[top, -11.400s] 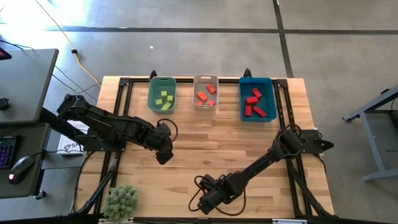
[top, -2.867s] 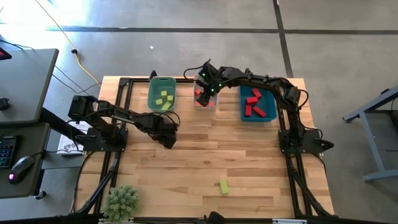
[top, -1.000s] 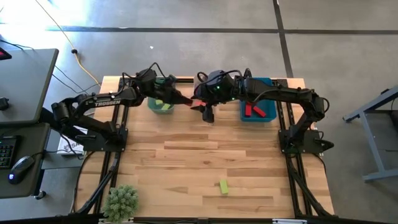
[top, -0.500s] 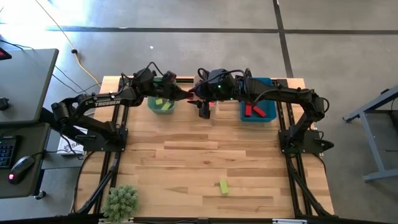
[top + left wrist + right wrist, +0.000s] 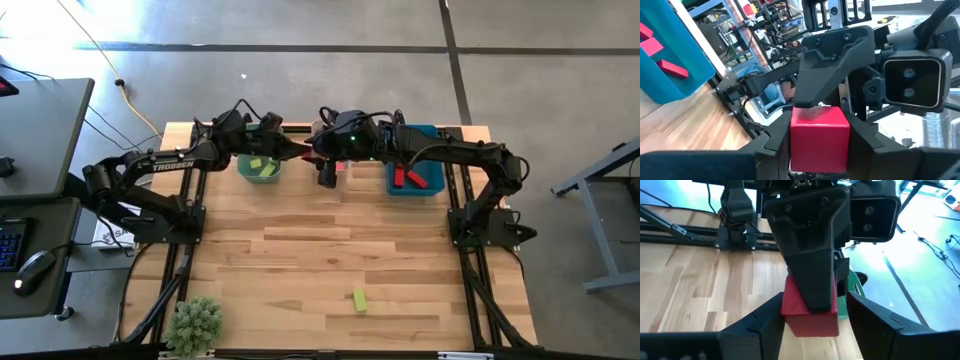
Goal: Sort & place blocks by color
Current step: Put the red block into the blue bin
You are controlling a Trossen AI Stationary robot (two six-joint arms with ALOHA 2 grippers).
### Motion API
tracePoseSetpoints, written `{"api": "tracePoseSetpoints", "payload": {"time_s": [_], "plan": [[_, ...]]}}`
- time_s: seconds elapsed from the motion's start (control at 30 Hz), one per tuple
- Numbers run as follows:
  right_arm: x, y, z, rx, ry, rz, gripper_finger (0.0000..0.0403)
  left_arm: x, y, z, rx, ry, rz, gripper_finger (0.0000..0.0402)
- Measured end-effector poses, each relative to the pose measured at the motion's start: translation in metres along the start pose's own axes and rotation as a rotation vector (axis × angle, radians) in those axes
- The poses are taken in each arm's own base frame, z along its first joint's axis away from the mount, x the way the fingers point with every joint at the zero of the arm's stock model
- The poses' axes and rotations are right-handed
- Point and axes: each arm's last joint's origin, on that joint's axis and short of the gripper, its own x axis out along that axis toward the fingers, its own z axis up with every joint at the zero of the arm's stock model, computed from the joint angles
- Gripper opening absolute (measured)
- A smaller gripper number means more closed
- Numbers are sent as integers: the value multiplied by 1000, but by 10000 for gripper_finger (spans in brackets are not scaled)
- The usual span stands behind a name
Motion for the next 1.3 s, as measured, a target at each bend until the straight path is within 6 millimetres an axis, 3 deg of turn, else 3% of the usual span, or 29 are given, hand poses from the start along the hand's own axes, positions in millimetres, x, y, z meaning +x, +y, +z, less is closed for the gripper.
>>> {"api": "tracePoseSetpoints", "payload": {"time_s": [0.13, 0.33, 0.53, 1.07, 1.3], "plan": [[0, 0, 0, 1, 3, -16, 175, 0, 0, 0, 0, -1, 0, 111], [0, 0, -1, -17, 10, -19, 105, 0, 1, 0, -23, -5, 8, 112], [0, 0, -1, 2, 12, -19, 105, 0, 1, 0, -21, -19, 14, 122], [0, 0, -6, 93, 64, -36, 104, 0, 3, 0, 176, -20, 35, 218], [0, -1, -8, 137, 92, -84, 104, 0, 4, 0, 236, -38, 54, 234]]}}
